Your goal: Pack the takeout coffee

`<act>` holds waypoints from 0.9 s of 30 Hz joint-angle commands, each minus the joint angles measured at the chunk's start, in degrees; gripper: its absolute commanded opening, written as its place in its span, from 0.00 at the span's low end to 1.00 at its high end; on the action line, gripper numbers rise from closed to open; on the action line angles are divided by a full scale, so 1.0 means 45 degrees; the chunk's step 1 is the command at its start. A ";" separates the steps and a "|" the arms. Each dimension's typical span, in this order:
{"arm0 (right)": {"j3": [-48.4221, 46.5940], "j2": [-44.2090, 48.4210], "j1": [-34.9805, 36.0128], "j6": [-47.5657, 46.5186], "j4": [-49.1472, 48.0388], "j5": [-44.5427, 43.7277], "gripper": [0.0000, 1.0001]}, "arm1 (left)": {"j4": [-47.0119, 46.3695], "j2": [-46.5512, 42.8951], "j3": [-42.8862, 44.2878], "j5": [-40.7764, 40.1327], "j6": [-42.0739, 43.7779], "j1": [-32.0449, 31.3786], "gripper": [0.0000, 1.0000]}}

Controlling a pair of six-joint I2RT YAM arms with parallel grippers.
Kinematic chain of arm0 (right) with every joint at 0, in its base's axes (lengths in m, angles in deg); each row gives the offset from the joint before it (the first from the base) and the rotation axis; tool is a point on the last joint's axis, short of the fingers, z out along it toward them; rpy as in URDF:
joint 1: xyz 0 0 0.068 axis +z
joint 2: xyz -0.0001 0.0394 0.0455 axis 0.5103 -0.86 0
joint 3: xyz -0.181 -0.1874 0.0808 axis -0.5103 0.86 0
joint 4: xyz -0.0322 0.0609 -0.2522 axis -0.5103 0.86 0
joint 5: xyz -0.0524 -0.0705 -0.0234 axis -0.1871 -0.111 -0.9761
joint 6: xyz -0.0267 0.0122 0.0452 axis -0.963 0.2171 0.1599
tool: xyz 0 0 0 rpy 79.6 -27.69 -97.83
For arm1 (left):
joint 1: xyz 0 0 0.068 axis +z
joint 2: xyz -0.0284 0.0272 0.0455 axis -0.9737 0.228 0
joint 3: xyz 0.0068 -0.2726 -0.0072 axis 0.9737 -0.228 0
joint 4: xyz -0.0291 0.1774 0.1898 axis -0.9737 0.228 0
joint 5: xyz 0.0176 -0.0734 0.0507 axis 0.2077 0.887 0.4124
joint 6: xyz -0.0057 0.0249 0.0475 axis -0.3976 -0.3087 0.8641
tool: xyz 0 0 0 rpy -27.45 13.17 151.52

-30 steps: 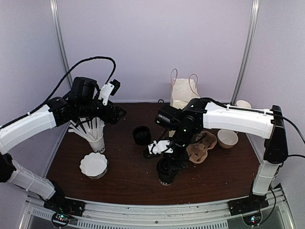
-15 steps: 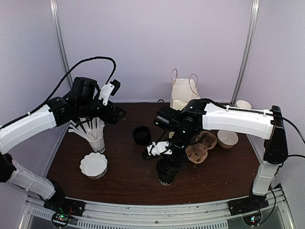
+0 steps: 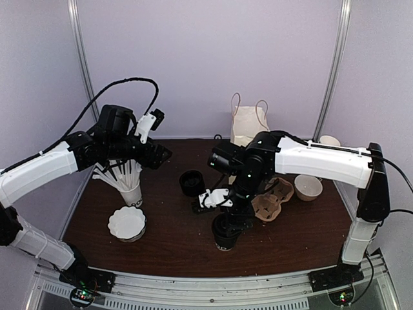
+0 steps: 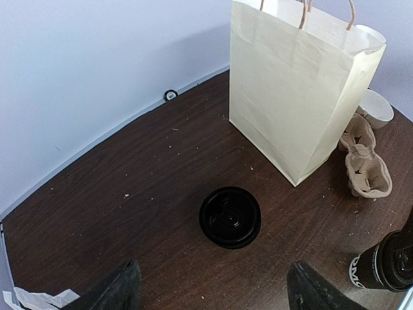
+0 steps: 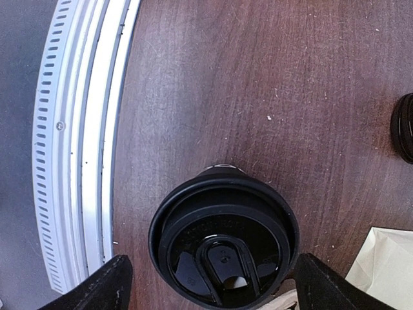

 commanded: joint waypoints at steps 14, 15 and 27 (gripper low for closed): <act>-0.0064 -0.0666 0.0049 0.0170 0.0214 -0.0416 0.84 | -0.0137 0.0142 0.0322 0.0585 0.0246 -0.0028 0.82; -0.0061 -0.0652 0.0052 0.0179 0.0211 -0.0430 0.82 | -0.0124 0.0144 0.0335 0.0638 0.0246 -0.0028 0.82; 0.0767 0.0022 0.0069 0.0000 -0.0052 -0.1361 0.81 | -0.0119 0.0223 0.0314 0.0591 0.0284 -0.0028 0.82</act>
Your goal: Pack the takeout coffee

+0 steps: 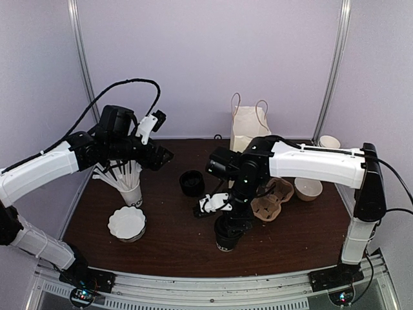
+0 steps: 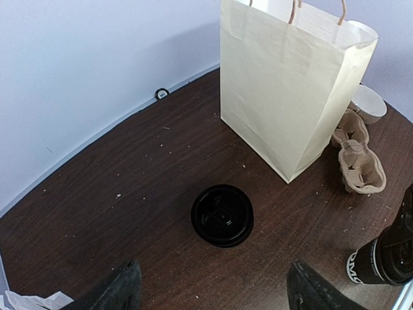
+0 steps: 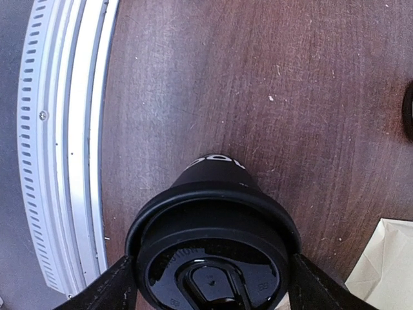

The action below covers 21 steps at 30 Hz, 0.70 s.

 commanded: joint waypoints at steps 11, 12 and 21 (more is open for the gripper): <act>0.0651 0.0952 0.0078 0.0043 0.0281 -0.1158 0.72 | -0.0120 0.0286 0.0353 0.0169 0.0202 -0.0028 0.82; 0.0538 0.1090 0.0053 0.0036 0.0438 -0.1293 0.72 | -0.0118 0.0291 0.0356 0.0157 0.0202 -0.0028 0.82; 0.1577 0.3229 -0.1371 -0.0048 0.1645 -0.1766 0.70 | -0.0028 0.0299 0.0427 0.0132 0.0255 -0.0028 0.82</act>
